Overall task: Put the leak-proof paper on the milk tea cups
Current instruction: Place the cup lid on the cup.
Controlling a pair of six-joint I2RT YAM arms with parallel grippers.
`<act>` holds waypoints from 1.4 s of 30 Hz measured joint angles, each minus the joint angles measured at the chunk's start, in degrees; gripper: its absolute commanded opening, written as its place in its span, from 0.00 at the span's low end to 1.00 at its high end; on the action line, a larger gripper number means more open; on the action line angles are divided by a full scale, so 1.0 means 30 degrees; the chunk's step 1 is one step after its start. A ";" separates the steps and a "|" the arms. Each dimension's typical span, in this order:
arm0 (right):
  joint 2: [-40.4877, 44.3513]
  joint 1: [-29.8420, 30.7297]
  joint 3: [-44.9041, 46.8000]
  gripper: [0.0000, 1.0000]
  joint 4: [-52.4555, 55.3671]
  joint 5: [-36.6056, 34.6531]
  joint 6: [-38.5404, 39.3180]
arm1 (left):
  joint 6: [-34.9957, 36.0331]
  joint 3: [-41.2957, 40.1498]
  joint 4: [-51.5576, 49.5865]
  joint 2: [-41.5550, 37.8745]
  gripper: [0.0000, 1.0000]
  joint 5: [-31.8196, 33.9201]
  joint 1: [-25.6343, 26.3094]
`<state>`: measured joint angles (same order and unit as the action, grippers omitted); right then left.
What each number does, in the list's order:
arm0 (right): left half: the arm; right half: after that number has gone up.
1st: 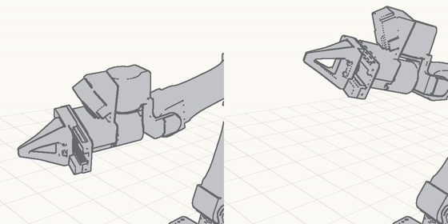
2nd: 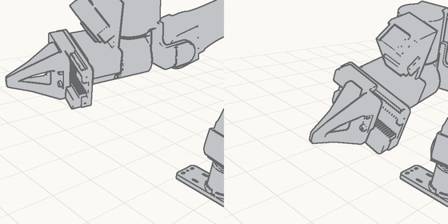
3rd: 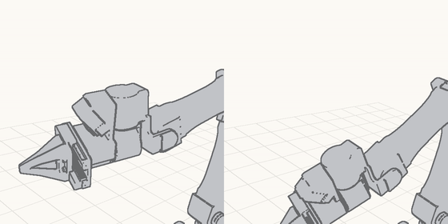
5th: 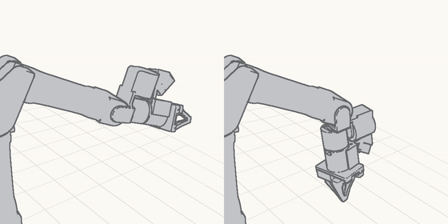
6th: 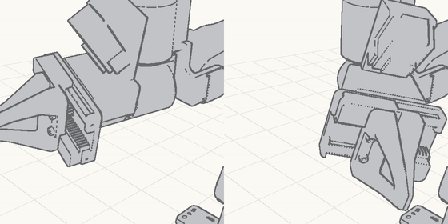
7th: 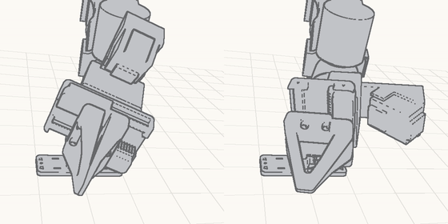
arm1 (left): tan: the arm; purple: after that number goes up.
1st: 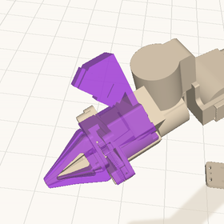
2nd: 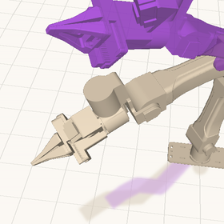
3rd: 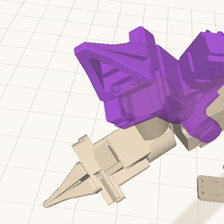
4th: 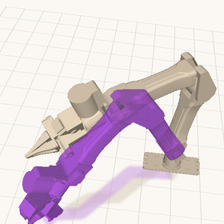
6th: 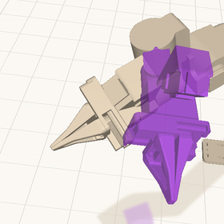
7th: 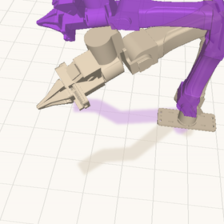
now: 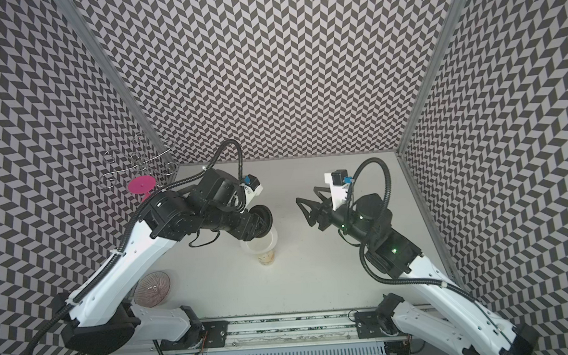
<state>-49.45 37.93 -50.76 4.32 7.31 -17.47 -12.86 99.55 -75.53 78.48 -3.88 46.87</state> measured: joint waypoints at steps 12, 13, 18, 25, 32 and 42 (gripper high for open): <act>0.0386 0.0000 0.1042 0.74 0.0044 0.0051 -0.0532 | -0.3300 -0.1858 -0.0401 0.0729 0.40 0.0437 0.0087; 0.0415 0.0000 0.1042 0.74 0.0022 0.0124 -0.0532 | -0.3483 -0.1938 -0.0452 0.0896 0.40 0.0576 0.0138; 0.0423 0.0000 0.1035 0.74 0.0124 0.0488 -0.0525 | -0.3978 -0.2237 -0.0437 0.1202 0.43 0.1151 0.0546; 0.0612 0.0000 0.1042 0.74 0.0146 0.0554 -0.0517 | -0.4095 -0.3016 -0.0568 0.1851 0.44 0.1967 0.0765; 0.0823 0.0000 0.1144 0.74 0.0138 0.0576 -0.0517 | -0.3985 -0.2900 -0.0568 0.2288 0.46 0.2754 0.0758; 0.0860 0.0000 0.1239 0.74 0.0138 0.0648 -0.0517 | -0.3519 -0.2900 -0.0568 0.2586 0.48 0.3206 0.0758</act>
<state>-46.87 37.93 -47.05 4.73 9.26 -19.03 -23.42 90.85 -77.23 86.24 5.74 49.15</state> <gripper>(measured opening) 0.743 0.655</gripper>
